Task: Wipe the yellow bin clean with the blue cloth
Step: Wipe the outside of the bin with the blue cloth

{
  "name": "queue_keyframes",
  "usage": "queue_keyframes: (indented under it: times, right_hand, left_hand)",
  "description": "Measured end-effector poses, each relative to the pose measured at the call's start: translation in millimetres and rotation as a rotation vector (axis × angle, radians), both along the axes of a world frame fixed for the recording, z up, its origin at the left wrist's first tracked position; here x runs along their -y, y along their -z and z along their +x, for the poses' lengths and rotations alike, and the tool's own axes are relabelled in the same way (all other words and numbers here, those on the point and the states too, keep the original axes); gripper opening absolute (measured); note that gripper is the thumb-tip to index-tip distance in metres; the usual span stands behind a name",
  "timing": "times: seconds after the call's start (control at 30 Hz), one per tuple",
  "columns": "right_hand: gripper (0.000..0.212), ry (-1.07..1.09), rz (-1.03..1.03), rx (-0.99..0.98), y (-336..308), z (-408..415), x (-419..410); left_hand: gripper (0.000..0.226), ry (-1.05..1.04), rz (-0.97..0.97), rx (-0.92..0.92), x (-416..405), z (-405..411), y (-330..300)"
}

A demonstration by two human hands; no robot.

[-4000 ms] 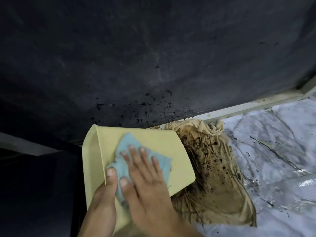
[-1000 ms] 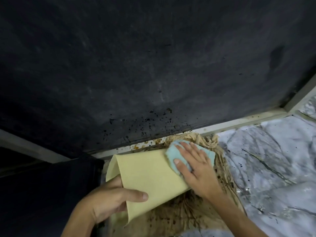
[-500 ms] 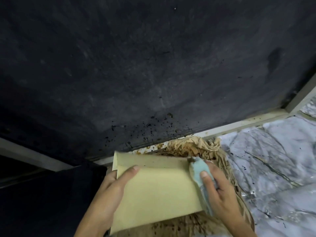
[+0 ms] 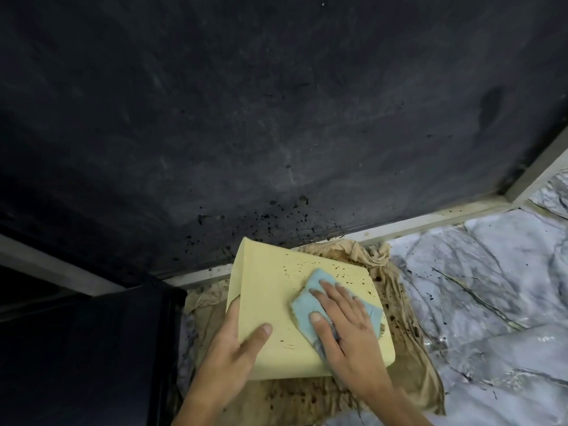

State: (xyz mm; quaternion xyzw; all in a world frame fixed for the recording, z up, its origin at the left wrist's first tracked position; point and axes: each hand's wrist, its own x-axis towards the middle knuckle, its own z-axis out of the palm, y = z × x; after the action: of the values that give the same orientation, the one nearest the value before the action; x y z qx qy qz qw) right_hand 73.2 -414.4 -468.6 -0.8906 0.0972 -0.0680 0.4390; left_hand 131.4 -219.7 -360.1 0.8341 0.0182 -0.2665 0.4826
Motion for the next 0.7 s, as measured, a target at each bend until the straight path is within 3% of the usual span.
queue_keyframes:
  times: [0.07,0.17,0.33,0.4,0.53,0.63,0.7]
  right_hand:
    - [0.055,0.034,-0.090,-0.080,9,5,11]
    - [0.067,0.158,-0.008,-0.250,-3,21,14]
    - [0.051,-0.192,0.000,-0.153,-58,62,-43]
    - [0.051,-0.215,-0.029,-0.106,-57,53,-46]
    - [0.059,0.024,-0.143,-0.248,-12,11,-17]
    - [0.066,0.270,-0.027,-0.428,-6,11,-10]
    - [0.063,0.199,-0.048,-0.418,-23,18,-30]
  left_hand:
    - [0.049,0.018,-0.009,0.024,1,0,2]
    - [0.049,0.036,-0.033,0.044,5,-2,1]
    - [0.060,0.075,-0.076,0.128,17,-5,-3]
    - [0.064,0.077,-0.104,0.097,16,-7,-3]
    - [0.055,-0.025,-0.152,0.006,6,-14,3]
    - [0.049,-0.061,-0.154,-0.027,7,-17,7]
    - [0.050,-0.048,-0.157,-0.018,9,-16,8]
